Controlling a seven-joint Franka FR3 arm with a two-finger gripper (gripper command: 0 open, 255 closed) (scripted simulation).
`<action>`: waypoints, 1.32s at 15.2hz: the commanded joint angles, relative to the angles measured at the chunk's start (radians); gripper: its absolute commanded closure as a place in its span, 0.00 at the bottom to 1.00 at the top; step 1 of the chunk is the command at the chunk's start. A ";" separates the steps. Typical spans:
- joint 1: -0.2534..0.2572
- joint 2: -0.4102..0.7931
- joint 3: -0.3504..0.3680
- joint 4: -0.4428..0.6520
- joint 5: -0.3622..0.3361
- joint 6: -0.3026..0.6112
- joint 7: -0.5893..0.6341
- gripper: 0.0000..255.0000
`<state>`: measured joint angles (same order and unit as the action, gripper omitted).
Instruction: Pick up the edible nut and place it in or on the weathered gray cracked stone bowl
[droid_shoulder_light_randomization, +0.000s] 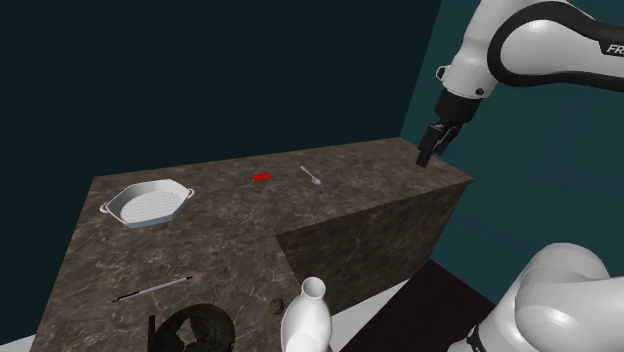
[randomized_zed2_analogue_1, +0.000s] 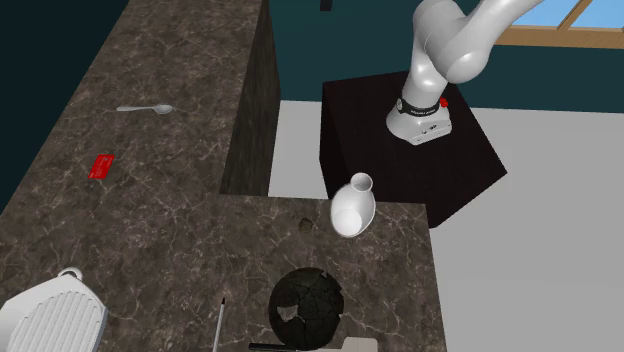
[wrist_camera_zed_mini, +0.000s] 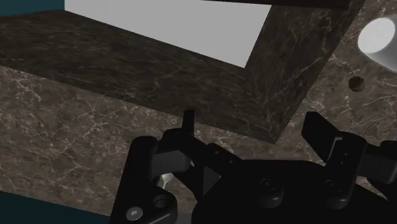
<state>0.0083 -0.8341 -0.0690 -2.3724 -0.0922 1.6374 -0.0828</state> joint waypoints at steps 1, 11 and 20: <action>0.000 0.000 0.000 0.000 0.000 0.000 0.000 0.00; 0.057 0.155 0.159 -0.112 0.101 0.186 0.203 0.00; 0.103 0.403 0.298 -0.110 0.165 0.369 0.379 0.00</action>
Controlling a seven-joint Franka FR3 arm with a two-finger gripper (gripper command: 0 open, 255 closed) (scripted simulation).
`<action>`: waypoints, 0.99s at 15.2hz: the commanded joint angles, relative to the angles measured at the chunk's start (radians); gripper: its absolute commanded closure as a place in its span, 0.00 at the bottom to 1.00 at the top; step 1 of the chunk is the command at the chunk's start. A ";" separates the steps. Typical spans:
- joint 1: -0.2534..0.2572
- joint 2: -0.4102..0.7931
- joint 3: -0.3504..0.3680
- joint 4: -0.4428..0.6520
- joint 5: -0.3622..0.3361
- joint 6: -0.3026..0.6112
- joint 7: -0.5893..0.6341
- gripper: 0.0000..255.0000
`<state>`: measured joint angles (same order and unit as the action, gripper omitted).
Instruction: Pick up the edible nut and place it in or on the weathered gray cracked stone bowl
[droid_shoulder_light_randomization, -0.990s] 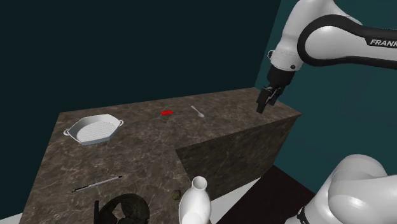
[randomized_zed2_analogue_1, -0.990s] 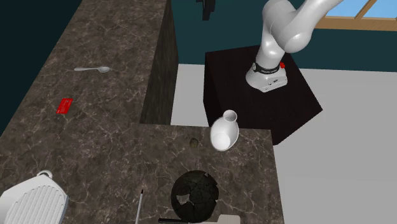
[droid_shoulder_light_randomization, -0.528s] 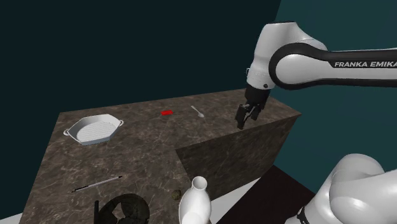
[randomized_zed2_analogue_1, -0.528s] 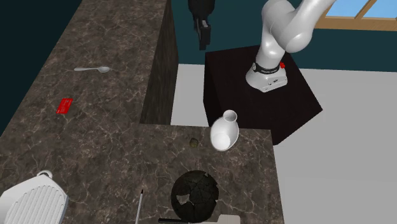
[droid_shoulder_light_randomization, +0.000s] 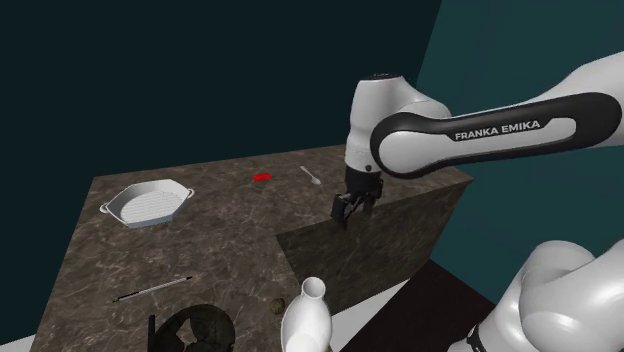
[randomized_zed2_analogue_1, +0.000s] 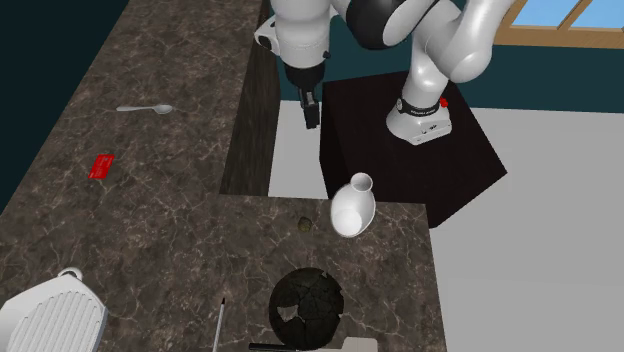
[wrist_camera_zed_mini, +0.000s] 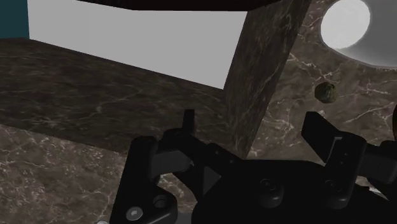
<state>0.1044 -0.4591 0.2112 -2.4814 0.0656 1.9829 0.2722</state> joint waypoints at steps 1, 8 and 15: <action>0.010 0.061 0.032 0.005 0.011 0.043 0.044 0.00; 0.034 0.314 0.124 0.083 0.001 0.168 0.191 0.00; 0.076 0.594 0.174 0.219 -0.067 0.255 0.350 0.00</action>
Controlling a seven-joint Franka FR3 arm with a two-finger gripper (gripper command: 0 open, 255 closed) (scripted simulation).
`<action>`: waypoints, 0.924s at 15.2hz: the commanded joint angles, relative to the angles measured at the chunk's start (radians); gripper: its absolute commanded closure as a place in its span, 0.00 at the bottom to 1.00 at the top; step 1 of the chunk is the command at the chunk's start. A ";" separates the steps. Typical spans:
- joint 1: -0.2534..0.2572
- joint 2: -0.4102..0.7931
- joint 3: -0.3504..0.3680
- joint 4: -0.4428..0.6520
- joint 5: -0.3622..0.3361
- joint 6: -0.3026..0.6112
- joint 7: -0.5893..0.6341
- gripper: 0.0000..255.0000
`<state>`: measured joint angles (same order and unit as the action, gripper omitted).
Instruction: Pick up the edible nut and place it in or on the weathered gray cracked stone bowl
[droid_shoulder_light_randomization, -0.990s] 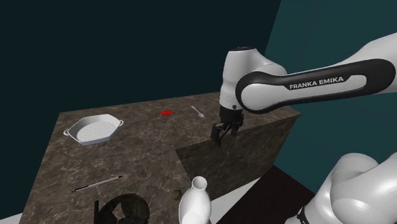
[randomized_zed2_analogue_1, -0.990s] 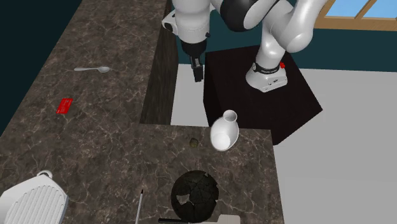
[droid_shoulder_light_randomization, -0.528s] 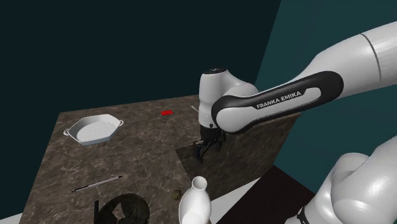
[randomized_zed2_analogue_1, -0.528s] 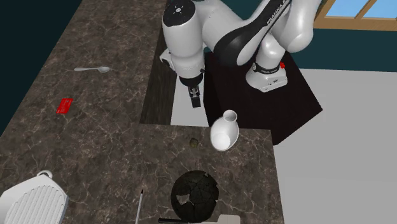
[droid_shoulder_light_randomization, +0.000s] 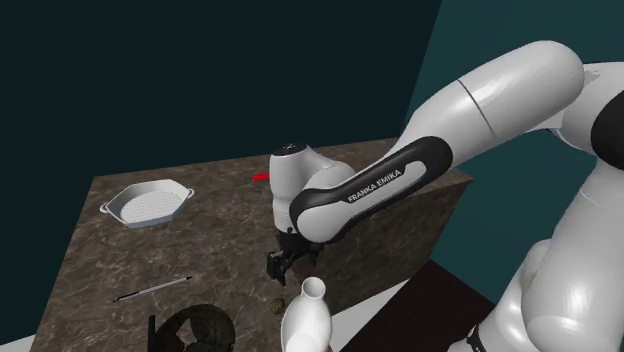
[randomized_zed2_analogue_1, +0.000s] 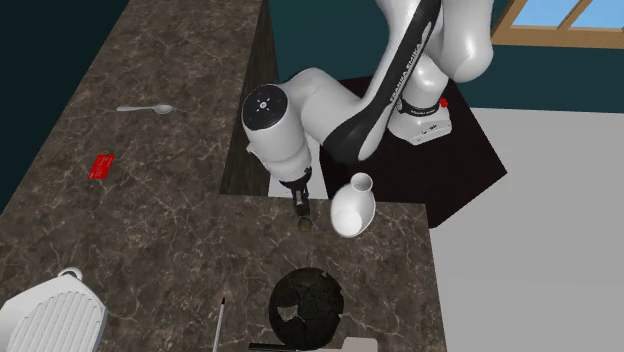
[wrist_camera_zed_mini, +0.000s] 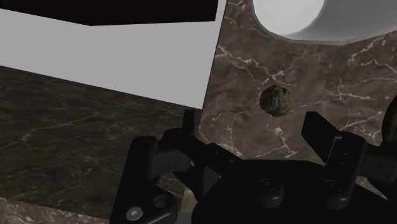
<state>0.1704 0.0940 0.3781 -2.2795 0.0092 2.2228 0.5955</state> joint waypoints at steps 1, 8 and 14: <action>0.019 0.081 0.009 0.042 -0.023 0.023 0.049 0.00; 0.074 0.268 0.001 0.147 -0.077 0.070 0.138 0.00; 0.086 0.317 -0.012 0.126 -0.100 0.138 0.154 0.00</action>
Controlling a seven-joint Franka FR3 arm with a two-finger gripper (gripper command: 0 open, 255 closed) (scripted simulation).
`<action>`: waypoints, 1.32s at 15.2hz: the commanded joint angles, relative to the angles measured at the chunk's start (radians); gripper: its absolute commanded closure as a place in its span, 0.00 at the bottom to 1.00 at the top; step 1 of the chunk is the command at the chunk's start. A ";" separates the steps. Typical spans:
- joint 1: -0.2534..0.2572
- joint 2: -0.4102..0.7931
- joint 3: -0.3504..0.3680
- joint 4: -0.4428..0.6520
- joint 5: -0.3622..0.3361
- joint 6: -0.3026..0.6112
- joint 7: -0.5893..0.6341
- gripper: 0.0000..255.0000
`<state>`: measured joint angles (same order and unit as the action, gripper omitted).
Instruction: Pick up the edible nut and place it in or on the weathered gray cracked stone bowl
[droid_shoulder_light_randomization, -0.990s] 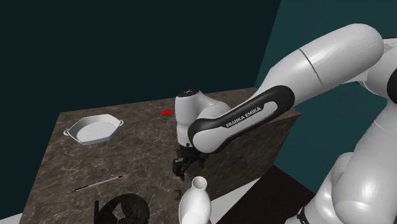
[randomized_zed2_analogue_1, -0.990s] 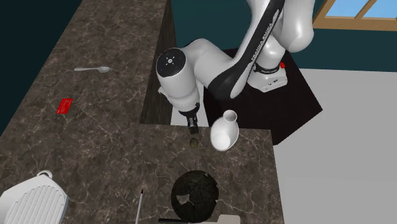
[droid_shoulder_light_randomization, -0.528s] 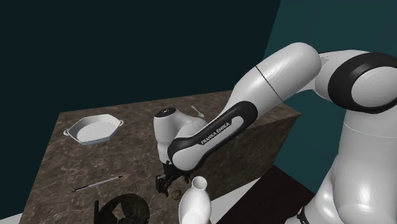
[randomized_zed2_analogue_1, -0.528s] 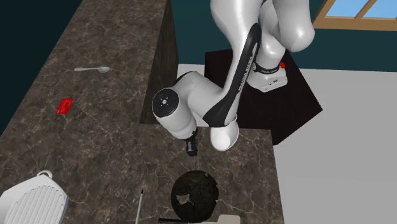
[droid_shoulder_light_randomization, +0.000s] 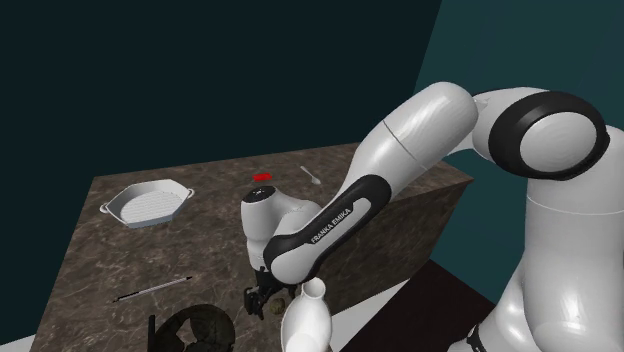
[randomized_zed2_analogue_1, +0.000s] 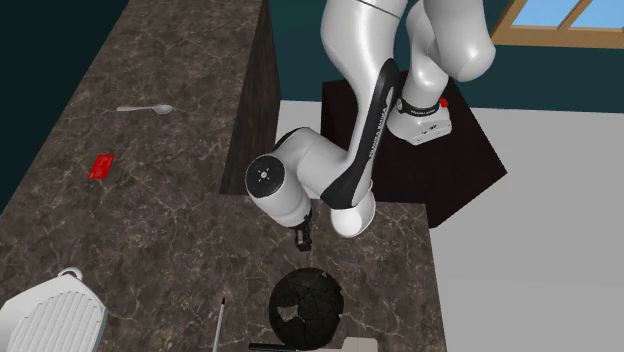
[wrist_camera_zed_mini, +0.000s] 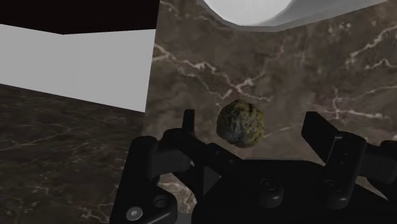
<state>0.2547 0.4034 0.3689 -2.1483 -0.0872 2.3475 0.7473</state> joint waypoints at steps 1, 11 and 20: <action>0.001 0.007 -0.002 -0.006 -0.004 0.013 0.002 0.00; 0.001 0.007 -0.002 -0.006 -0.004 0.013 0.002 1.00; -0.006 -0.027 0.007 -0.006 0.012 -0.019 -0.006 1.00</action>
<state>0.2504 0.3857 0.3733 -2.1548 -0.0797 2.3376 0.7430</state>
